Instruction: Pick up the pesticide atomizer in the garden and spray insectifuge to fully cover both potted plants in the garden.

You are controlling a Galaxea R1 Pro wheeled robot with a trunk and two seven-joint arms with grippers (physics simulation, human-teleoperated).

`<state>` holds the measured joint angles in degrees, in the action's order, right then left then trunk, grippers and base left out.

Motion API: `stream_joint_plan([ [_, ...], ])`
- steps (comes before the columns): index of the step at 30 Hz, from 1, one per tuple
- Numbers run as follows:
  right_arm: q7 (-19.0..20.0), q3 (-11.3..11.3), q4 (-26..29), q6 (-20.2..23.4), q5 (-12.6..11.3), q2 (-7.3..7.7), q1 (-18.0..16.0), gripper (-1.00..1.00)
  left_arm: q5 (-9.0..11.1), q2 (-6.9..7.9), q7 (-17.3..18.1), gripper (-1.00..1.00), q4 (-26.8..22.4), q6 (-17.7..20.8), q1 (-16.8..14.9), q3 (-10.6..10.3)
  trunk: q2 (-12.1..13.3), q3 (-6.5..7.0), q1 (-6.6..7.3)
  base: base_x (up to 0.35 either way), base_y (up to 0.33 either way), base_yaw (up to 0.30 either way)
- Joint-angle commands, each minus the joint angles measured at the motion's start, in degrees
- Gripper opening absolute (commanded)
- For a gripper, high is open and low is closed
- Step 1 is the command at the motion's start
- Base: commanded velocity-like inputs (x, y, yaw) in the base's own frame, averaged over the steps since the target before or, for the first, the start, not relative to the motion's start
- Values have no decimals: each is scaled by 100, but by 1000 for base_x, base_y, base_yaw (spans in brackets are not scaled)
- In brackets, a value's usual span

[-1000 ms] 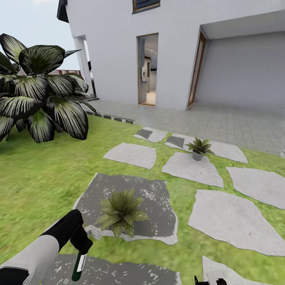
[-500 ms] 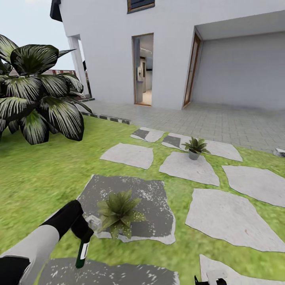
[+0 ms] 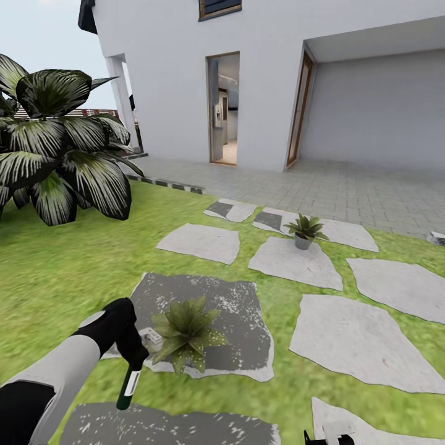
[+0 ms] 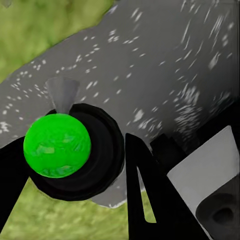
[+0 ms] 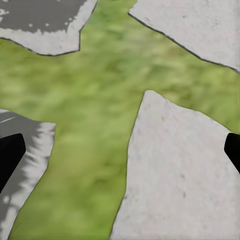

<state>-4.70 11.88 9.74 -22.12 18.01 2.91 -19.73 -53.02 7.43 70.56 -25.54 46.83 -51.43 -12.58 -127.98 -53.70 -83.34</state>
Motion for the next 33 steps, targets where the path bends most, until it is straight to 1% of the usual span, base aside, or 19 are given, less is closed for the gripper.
stream_joint_plan([
  [1, -22, 34, -7, -19, 61, -1, -4, 100, -21, -1, 70, -100, -14, 45, -5, -17, -2, -5, 1, 0, 0, 0],
  [4, -22, 34, -14, -13, 62, -1, -4, 100, -21, 16, 279, -100, -21, 33, -4, -16, -2, -5, 1, 0, 0, -15],
  [6, -22, 34, -15, -12, 62, -1, -4, 100, -33, 15, 335, -100, -21, 23, 8, -16, -2, -5, 1, 0, 0, -156],
  [13, -22, 34, -16, -12, 62, -1, -4, 100, -58, 7, 337, -100, -20, 23, 22, -8, -2, -5, 1, -45, 55, -271],
  [20, -17, 34, -16, -12, 62, -8, -4, 100, -65, 4, 299, -100, -14, 26, 46, 1, -2, -5, 1, -171, 229, -288],
  [24, -18, 34, -23, -12, 63, -10, -4, 100, -68, -1, 296, -100, -13, 28, 47, 1, -2, -5, 1, -32, 260, -256],
  [29, -20, 34, -20, -12, 62, -10, -4, 100, -61, 2, 326, -100, -13, 28, 9, 7, -2, -5, 1, 18, 297, -48],
  [33, -18, 34, -17, -12, 62, -10, -4, 100, -60, 4, 331, -100, -15, 28, 17, 6, -2, -5, 1, 154, 283, -3],
])
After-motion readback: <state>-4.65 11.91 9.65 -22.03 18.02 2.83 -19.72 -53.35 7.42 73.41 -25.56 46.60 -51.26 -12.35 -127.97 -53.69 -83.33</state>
